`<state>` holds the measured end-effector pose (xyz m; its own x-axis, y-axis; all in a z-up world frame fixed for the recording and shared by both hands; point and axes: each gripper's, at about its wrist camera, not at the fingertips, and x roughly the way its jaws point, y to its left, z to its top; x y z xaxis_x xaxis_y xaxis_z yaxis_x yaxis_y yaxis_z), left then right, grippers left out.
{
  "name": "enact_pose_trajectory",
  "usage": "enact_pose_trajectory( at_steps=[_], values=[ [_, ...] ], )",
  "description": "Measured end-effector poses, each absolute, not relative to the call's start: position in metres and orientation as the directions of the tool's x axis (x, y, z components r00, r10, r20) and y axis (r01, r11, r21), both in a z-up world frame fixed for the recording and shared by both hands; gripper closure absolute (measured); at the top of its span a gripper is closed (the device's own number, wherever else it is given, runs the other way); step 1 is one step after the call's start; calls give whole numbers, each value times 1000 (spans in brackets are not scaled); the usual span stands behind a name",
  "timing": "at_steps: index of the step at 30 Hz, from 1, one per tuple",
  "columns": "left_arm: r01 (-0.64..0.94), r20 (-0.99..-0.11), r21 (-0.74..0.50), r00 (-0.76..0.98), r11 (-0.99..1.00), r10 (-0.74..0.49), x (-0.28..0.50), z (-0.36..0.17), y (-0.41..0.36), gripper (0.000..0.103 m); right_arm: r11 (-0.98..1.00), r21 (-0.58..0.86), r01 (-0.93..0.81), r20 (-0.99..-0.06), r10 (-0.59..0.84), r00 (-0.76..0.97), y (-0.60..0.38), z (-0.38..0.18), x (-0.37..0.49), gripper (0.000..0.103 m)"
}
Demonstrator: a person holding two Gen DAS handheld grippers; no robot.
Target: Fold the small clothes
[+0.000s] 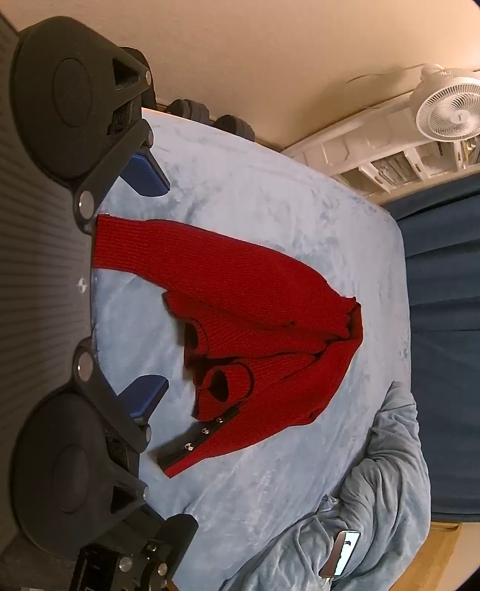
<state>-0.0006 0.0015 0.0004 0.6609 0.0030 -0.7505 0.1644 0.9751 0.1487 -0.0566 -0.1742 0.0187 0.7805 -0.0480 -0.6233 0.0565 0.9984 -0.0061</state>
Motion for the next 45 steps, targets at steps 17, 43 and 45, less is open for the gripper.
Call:
enact_pose_trajectory(
  at_steps=[17, 43, 45],
  values=[
    [192, -744, 210, 667, 959, 29, -3, -2, -10, 0, 996, 34, 80, -633, -40, 773, -182, 16, -55, 1],
    [198, -746, 215, 665, 956, 30, -1, -1, -10, 0, 996, 36, 77, -640, -36, 767, -180, 9, -55, 1],
    [198, -746, 216, 666, 956, 31, -1, -1, -10, 0, 996, 36, 77, -640, -36, 767, -180, 8, -55, 1]
  ],
)
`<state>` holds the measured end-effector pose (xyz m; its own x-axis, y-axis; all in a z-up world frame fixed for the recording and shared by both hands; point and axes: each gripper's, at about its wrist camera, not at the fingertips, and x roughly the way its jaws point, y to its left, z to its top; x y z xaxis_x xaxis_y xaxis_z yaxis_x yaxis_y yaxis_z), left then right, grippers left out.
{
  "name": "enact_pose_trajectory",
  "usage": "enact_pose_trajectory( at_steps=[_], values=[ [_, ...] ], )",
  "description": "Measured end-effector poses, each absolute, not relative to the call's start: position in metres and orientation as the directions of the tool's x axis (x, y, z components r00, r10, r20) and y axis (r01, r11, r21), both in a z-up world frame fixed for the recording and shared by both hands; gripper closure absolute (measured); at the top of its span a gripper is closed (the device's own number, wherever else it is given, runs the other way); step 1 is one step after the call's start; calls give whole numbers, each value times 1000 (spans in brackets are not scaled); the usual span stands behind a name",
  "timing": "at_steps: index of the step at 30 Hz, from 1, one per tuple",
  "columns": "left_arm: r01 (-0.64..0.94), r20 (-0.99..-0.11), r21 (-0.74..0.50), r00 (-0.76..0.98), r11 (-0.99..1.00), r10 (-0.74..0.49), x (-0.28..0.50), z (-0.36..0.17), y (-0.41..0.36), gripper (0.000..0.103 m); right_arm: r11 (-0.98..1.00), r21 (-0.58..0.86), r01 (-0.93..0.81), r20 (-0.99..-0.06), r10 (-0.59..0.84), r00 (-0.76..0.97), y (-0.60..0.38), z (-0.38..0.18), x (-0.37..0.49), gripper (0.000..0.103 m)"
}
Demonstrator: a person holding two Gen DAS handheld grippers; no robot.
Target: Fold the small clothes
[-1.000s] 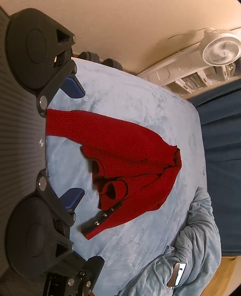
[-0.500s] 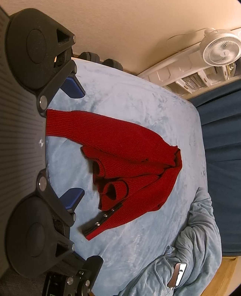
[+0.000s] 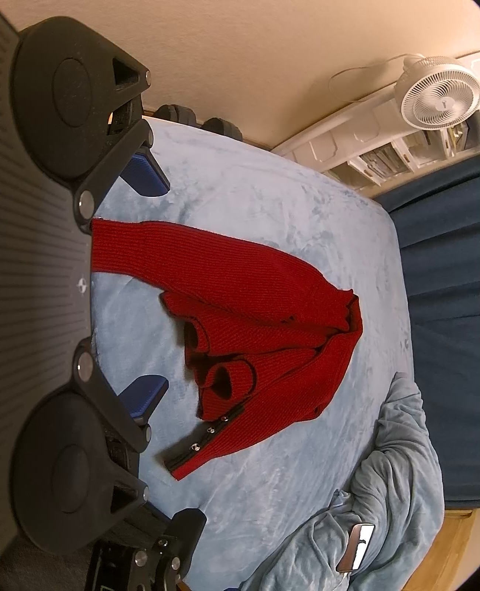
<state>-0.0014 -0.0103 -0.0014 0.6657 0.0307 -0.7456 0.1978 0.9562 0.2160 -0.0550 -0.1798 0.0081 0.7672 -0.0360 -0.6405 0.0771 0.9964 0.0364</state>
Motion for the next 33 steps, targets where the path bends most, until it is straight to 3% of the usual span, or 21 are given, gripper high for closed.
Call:
enact_pose_trajectory(
  at_steps=[33],
  values=[
    [199, -742, 219, 669, 955, 31, -2, -3, -12, 0, 997, 33, 73, -644, -34, 765, -182, 8, -53, 1]
  ],
)
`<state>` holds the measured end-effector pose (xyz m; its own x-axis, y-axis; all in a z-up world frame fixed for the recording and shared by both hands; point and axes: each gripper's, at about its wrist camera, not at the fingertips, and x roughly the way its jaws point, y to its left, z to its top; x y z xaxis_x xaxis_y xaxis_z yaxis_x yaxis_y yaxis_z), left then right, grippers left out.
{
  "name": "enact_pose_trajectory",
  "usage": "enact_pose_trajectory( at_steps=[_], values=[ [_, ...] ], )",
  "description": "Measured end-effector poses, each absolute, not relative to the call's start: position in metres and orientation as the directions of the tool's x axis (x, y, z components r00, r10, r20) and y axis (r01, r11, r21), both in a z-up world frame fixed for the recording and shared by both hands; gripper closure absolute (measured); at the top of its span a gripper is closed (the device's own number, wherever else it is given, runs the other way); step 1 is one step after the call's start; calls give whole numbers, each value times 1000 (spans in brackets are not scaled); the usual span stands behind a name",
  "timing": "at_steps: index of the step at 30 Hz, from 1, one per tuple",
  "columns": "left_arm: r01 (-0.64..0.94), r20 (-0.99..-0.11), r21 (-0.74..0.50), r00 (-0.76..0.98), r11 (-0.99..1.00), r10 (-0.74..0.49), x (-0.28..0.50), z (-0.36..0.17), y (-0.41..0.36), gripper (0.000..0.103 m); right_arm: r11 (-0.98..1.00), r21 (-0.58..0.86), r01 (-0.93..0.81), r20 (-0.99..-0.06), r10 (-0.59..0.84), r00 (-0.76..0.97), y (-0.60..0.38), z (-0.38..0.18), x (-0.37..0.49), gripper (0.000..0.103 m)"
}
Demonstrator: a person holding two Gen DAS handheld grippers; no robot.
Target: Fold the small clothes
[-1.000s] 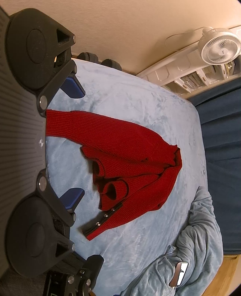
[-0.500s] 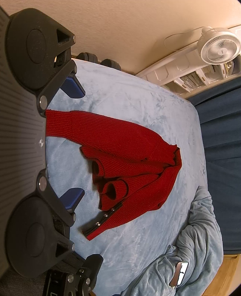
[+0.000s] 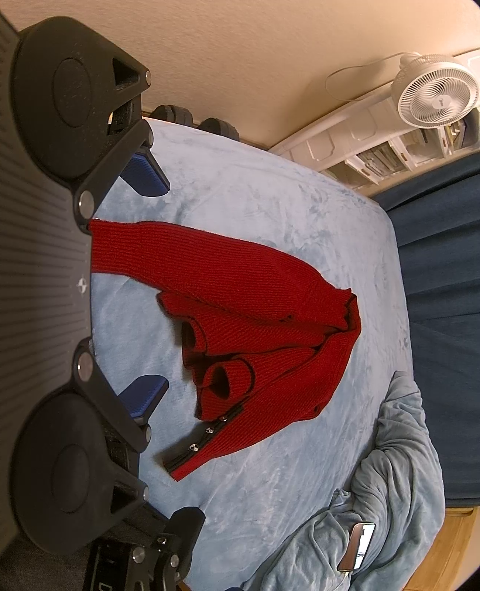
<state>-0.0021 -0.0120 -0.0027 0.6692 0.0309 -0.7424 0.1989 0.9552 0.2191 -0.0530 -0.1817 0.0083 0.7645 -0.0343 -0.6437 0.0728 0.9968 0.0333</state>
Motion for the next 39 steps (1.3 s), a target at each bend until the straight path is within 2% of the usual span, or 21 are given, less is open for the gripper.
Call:
enact_pose_trajectory(
  at_steps=[27, 39],
  values=[
    [206, -747, 230, 664, 951, 36, 5, -6, -14, 0, 997, 32, 73, -652, -34, 757, -182, 8, -47, 1],
    [159, -765, 230, 639, 960, 78, 49, -19, 4, 0, 989, 56, 139, -660, -68, 749, -201, 1, -27, 1]
  ],
)
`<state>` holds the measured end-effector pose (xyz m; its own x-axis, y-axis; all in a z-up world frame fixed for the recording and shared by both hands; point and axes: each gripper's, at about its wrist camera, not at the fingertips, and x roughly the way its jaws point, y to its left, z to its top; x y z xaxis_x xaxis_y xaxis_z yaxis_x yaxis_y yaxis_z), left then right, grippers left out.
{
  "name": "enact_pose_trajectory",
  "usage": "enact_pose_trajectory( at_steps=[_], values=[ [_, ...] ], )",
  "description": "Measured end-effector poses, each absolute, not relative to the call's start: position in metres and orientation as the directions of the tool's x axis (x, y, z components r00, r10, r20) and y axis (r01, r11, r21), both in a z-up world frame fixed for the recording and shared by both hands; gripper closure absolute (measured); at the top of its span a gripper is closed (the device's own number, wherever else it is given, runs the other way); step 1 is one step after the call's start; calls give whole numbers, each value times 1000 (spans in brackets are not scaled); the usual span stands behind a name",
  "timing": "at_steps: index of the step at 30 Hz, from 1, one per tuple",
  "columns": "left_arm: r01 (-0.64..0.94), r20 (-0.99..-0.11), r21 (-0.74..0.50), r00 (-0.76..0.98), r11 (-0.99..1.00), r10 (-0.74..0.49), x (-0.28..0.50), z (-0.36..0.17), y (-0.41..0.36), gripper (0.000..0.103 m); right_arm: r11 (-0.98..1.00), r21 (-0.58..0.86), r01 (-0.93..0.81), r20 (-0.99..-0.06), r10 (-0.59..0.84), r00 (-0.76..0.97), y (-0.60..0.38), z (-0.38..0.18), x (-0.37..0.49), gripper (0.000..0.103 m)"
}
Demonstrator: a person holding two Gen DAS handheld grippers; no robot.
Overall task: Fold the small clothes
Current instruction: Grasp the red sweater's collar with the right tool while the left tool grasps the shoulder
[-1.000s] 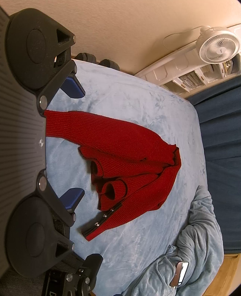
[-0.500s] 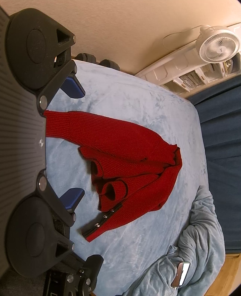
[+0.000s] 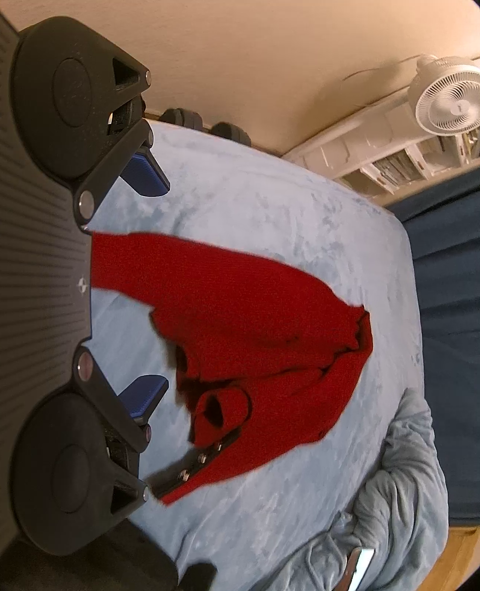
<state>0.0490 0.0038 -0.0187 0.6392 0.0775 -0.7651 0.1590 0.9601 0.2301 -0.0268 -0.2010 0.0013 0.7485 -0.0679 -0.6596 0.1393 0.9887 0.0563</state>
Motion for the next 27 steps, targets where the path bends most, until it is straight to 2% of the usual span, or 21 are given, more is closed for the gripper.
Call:
enact_pose_trajectory(
  at_steps=[6, 12, 18, 23, 27],
  values=[
    [115, -786, 201, 612, 973, 90, 103, -33, 19, 0, 978, 83, 192, -653, -92, 752, -222, -9, 1, 1],
    [64, -798, 229, 584, 971, 150, 169, -57, 26, 0, 963, 144, 226, -647, -81, 758, -255, -26, 48, 1],
    [27, -781, 246, 598, 969, 182, 249, -87, 27, 0, 955, 173, 242, -659, -70, 749, -280, -49, 127, 1],
    [31, -829, 207, 536, 978, 158, 329, -133, 35, 0, 975, 141, 170, -678, -30, 734, -275, -77, 207, 1],
    [58, -829, 274, 520, 960, 205, 375, -163, 30, 0, 984, 109, 144, -721, -21, 692, -262, -110, 282, 1]
  ],
)
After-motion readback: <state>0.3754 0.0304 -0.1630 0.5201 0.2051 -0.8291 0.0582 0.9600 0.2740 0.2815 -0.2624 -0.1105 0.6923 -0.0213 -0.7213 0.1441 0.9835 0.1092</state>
